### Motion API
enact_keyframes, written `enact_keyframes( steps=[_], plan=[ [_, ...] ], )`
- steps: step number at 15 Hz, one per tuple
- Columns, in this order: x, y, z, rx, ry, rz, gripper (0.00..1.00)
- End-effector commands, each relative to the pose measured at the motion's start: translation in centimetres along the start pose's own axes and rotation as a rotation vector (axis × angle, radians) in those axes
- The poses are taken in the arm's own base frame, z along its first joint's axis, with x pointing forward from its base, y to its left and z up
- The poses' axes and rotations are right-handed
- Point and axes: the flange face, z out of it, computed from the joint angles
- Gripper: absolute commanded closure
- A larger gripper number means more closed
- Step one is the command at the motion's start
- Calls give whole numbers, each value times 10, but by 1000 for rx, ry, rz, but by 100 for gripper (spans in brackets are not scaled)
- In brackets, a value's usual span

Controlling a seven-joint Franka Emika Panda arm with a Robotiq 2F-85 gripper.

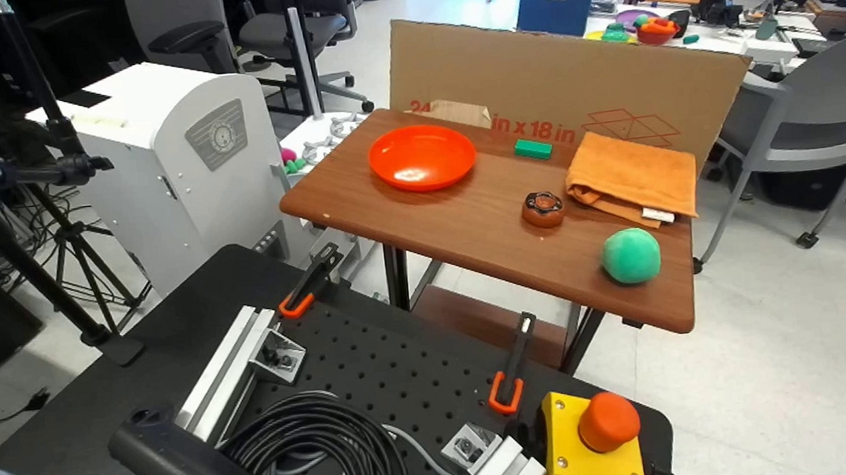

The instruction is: Pick up the orange plate and slightly move it to the left.

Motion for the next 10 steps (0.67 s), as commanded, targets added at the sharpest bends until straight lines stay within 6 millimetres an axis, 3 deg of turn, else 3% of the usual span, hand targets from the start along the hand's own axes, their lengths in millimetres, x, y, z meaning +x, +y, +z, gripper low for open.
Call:
enact_keyframes(
  steps=[1, 10],
  plan=[
    [32, -4, 37, -2, -7, 48, 0],
    [138, -61, 152, -124, -119, -16, 0]
  ],
)
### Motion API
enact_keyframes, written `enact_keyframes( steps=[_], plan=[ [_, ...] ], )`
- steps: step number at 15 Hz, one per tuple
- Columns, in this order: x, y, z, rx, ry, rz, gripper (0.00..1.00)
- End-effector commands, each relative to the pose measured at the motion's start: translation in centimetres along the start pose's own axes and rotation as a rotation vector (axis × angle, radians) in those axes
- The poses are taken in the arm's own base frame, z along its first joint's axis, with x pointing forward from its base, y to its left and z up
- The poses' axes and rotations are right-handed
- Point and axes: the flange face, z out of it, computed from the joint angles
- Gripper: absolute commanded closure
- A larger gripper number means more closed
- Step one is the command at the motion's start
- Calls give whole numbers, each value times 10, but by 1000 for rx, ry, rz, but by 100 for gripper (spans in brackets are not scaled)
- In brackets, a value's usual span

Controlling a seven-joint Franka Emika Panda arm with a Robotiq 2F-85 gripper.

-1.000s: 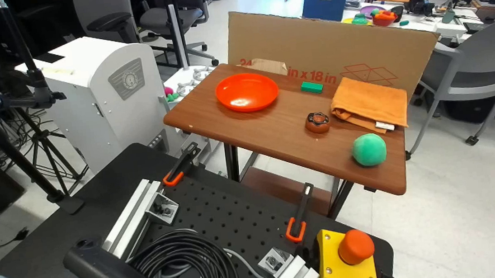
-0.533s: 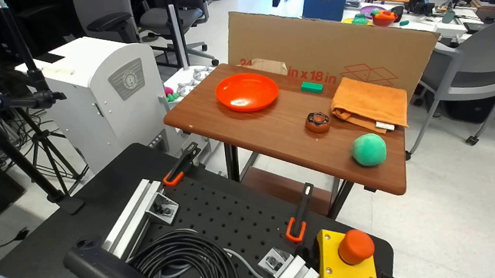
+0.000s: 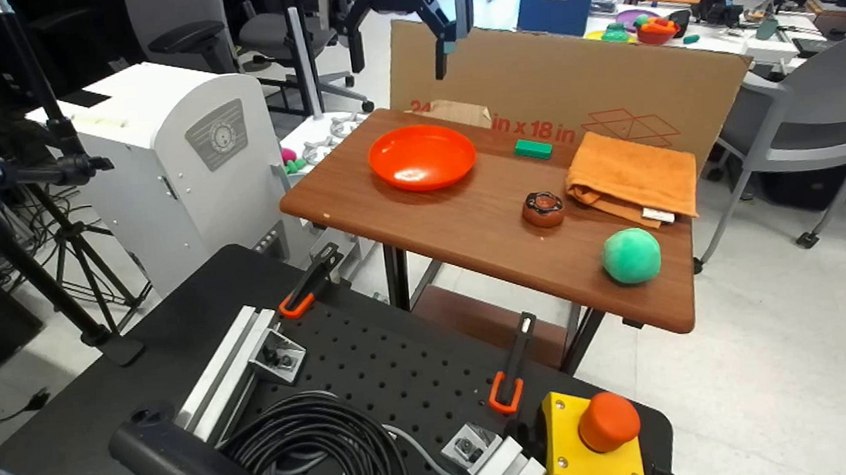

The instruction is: Pick up the orange plate and slightly move it to the left.

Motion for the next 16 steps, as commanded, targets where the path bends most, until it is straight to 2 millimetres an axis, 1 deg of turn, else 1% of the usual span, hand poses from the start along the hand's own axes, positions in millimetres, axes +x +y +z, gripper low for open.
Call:
enact_keyframes(
  steps=[1, 5, 8, 11, 13, 16],
  plan=[
    [54, -20, 39, -82, -45, -27, 0],
    [96, -34, 87, -161, -97, -57, 0],
    [118, -51, 121, -164, -142, -92, 0],
    [129, -72, 153, -148, -188, -131, 0],
    [135, -83, 171, -159, -213, -146, 0],
    [145, -92, 190, -175, -249, -154, 0]
  ],
)
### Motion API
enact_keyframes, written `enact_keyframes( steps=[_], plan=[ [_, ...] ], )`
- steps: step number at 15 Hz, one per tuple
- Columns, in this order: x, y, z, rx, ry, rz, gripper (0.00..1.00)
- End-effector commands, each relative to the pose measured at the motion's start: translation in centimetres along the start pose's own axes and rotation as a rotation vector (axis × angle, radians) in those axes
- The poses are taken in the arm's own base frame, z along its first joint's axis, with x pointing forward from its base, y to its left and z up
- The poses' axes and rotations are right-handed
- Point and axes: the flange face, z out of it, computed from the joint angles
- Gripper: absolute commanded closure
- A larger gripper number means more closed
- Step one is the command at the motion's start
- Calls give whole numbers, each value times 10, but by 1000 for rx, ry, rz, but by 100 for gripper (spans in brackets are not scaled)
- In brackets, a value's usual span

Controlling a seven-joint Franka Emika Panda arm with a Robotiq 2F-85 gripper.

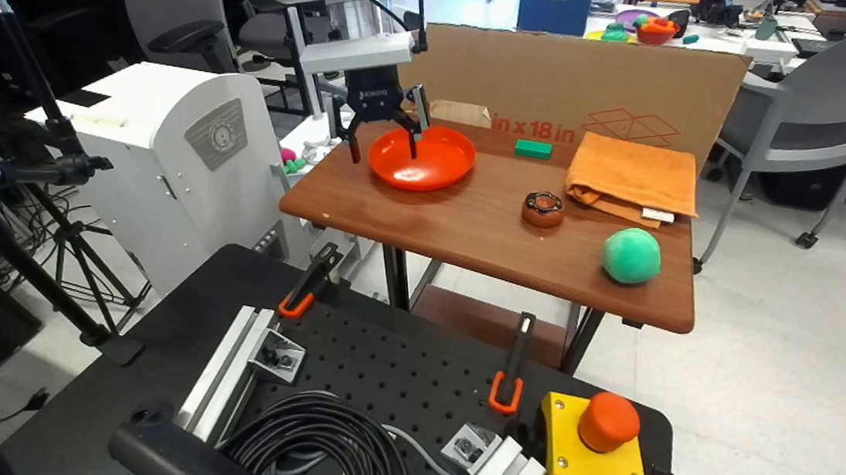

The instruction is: Pick up the orange plate and slightly move it to the left.

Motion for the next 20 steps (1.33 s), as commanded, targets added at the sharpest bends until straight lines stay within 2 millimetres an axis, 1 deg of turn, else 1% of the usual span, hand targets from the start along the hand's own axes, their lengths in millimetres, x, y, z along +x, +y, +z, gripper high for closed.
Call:
enact_keyframes(
  steps=[1, 2, 3, 9, 12, 13, 14, 17, 20],
  plan=[
    [24, -6, 13, -35, -46, -10, 0],
    [27, -8, 16, -40, -57, -14, 21],
    [30, -10, 18, -43, -64, -16, 26],
    [47, -13, 28, -71, -104, -18, 73],
    [49, -16, 25, -77, -130, -25, 95],
    [49, -16, 23, -78, -131, -29, 99],
    [47, -18, 18, -80, -129, -37, 100],
    [41, -22, -1, -102, -100, -74, 99],
    [27, -30, -12, -139, -76, -136, 99]
  ],
)
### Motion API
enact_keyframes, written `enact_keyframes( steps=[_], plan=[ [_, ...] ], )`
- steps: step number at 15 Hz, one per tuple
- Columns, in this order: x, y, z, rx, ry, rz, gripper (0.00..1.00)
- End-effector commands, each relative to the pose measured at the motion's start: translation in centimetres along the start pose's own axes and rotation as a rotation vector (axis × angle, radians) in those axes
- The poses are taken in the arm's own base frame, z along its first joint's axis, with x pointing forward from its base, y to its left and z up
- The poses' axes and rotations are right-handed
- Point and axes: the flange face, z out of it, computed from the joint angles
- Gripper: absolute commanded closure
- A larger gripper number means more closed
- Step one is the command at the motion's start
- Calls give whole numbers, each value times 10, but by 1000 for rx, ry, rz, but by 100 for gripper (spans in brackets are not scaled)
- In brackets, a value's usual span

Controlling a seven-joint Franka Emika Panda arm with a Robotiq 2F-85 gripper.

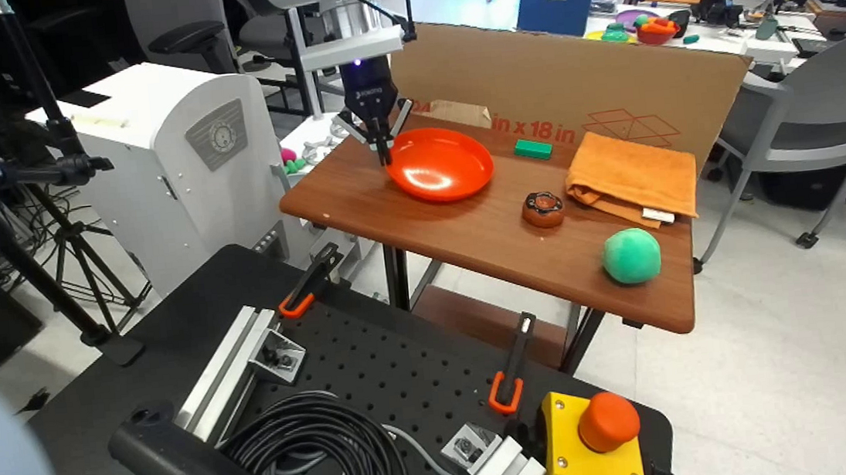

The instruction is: Pick up the orange plate and slightly move it to the left.

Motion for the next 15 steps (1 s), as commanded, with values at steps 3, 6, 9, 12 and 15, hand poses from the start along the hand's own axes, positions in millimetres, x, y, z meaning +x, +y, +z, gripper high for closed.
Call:
enact_keyframes(
  steps=[3, 6, 9, 12, 15],
  plan=[
    [-41, -30, -11, -110, 12, -180, 99],
    [-65, -60, 3, -181, -11, -275, 99],
    [-82, -91, 21, -244, -29, -356, 99],
    [-91, -117, 33, -294, -35, -422, 99],
    [-95, -134, 35, -340, -20, -460, 99]
  ],
)
